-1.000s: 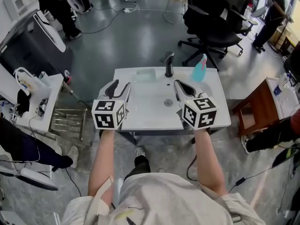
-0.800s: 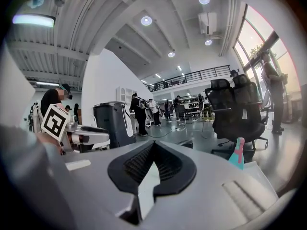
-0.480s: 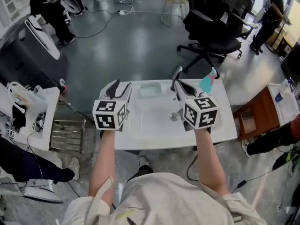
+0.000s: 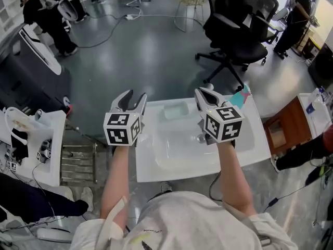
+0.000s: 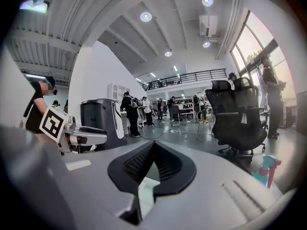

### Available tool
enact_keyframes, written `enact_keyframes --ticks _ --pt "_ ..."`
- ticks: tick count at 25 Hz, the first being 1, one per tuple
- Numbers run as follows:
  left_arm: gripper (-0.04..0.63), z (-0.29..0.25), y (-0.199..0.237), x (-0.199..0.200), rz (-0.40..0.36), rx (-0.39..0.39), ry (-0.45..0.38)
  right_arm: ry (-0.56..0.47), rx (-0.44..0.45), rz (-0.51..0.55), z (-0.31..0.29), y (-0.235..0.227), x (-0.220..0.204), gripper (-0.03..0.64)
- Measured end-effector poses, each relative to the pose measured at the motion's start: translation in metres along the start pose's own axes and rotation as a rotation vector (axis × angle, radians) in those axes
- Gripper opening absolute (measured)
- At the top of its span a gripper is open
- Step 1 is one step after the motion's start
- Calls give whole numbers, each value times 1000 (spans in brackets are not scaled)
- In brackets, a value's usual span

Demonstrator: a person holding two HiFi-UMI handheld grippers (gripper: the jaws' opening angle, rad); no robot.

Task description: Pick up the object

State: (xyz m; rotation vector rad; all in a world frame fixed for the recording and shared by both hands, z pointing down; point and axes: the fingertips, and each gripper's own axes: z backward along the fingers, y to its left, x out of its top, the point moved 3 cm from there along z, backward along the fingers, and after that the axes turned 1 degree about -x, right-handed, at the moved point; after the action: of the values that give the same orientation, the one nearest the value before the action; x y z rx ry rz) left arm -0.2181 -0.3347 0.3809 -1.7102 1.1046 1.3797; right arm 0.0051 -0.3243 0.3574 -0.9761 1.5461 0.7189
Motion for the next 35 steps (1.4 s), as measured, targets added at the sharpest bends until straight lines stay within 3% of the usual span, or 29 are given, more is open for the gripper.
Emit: enact_keyframes --ticks 11,25,35 --pt "199 -21 17 2 6 -33 -15 -4 -25 19 -23 -1 10 3" --pt "199 -60 -25 14 -23 20 6 -12 45 9 -24 -63 10 3" --pt "199 -87 -60 19 -109 -32 48 -10 79 2 -20 -87 8 3"
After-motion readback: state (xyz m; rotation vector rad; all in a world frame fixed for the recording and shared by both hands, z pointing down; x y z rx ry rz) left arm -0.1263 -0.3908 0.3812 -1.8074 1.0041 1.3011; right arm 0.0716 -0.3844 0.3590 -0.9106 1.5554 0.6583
